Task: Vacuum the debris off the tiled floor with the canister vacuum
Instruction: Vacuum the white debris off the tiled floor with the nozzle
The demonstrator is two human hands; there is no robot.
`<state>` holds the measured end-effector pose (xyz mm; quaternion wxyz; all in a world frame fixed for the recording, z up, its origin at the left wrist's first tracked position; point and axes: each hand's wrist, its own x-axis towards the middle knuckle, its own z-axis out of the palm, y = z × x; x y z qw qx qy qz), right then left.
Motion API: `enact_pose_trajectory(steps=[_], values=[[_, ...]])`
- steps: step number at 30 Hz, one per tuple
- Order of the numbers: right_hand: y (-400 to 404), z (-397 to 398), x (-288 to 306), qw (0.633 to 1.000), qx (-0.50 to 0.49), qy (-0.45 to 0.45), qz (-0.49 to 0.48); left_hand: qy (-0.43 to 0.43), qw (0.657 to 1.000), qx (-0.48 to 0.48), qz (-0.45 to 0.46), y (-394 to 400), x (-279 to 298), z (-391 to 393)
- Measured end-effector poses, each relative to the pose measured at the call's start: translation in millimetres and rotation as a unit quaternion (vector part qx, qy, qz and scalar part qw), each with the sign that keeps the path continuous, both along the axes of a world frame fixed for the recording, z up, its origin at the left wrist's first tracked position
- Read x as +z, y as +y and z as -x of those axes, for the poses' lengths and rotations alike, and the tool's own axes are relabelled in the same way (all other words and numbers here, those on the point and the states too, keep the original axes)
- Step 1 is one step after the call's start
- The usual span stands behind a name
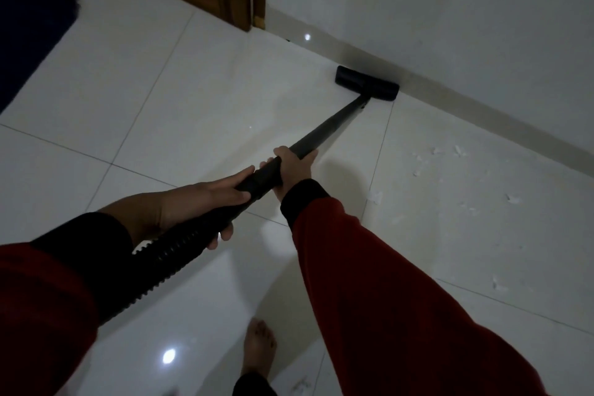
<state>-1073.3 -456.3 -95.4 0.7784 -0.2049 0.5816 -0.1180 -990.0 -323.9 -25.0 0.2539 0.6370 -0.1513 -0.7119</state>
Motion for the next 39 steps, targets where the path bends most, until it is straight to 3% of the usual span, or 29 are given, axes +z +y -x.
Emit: enact_pose_trajectory(steps=[8, 18, 39], values=[[-9, 27, 11, 0.996, -0.054, 0.061, 0.038, 0.028, 0.999, 0.019, 0.019, -23, 23, 36], [-36, 113, 23, 0.986, -0.025, 0.15, 0.064, 0.092, 0.995, 0.003, 0.04, -47, 15, 114], [109, 190, 48, 0.986, -0.066, 0.143, 0.051, 0.125, 0.992, -0.005, 0.03, 89, 34, 180]])
